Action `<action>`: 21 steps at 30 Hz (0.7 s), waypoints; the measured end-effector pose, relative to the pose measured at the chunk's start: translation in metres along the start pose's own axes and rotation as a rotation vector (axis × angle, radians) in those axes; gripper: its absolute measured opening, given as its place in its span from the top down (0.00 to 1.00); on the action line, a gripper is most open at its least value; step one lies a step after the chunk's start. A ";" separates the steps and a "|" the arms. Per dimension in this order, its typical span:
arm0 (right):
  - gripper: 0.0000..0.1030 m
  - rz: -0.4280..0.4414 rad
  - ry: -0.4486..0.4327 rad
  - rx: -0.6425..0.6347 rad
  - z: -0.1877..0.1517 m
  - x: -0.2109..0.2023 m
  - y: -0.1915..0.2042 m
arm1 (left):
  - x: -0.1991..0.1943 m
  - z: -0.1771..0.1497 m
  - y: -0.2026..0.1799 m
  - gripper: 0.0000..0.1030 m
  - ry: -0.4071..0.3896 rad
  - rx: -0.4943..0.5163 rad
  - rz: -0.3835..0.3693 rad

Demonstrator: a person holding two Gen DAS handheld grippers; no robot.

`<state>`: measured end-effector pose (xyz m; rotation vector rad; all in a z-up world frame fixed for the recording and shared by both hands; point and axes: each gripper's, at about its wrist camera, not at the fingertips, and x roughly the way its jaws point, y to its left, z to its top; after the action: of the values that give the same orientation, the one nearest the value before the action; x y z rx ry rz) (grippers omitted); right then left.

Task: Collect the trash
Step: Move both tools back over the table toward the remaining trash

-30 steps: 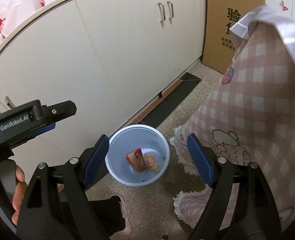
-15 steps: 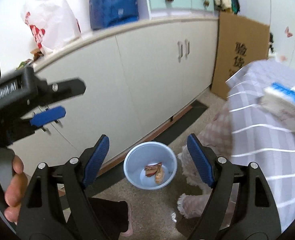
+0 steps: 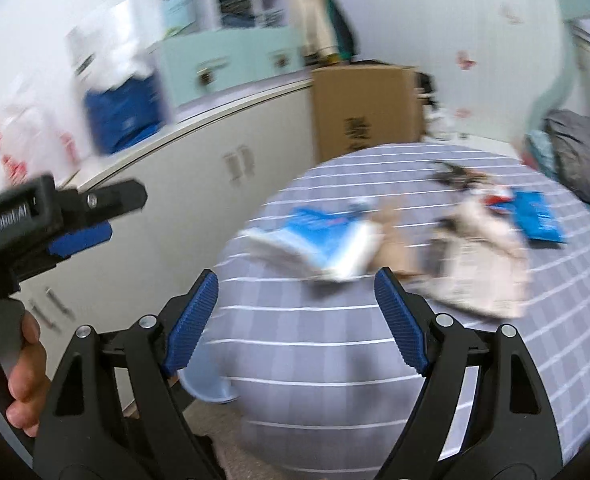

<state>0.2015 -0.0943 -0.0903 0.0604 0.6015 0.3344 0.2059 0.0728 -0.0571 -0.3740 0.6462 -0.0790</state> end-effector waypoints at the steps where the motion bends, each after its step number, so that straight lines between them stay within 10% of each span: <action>1: 0.23 -0.025 -0.009 0.023 0.003 -0.004 -0.018 | 0.010 0.000 -0.015 0.26 0.019 0.024 -0.006; 13: 0.21 -0.216 -0.004 0.183 0.003 -0.019 -0.168 | 0.128 -0.001 -0.119 0.27 0.227 0.226 0.002; 21: 0.20 -0.245 0.039 0.227 0.008 -0.004 -0.223 | 0.172 -0.005 -0.132 0.56 0.342 0.270 0.059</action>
<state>0.2680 -0.3057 -0.1152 0.1967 0.6755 0.0286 0.3461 -0.0835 -0.1119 -0.0793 0.9711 -0.1747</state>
